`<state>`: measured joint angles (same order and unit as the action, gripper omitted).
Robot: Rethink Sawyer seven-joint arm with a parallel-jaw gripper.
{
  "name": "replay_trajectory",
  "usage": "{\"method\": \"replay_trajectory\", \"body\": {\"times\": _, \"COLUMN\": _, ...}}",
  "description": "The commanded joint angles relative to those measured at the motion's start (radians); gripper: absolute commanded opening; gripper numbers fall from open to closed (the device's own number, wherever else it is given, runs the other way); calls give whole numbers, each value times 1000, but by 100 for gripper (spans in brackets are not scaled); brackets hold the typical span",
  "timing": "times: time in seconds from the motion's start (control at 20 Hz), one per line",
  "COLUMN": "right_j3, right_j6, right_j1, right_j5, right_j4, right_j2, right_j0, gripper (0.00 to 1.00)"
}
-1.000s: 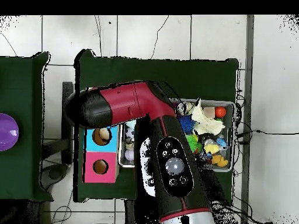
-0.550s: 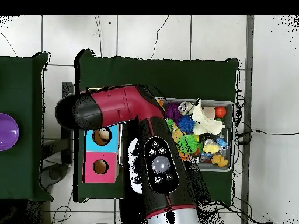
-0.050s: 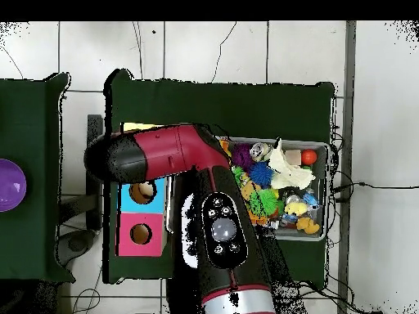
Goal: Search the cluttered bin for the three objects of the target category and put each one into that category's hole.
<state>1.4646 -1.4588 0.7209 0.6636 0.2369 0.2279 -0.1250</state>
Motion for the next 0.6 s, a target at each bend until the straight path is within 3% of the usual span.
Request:
{"method": "replay_trajectory", "body": {"times": 0.05, "right_j3": 68, "right_j6": -227, "right_j1": -85, "right_j5": 47, "right_j4": -10, "right_j2": -69, "right_j0": 20, "gripper": 0}}
{"method": "replay_trajectory", "body": {"times": 0.6, "right_j3": 100, "right_j6": -191, "right_j1": -102, "right_j5": 14, "right_j4": -84, "right_j2": -31, "right_j0": 13, "gripper": 0}}
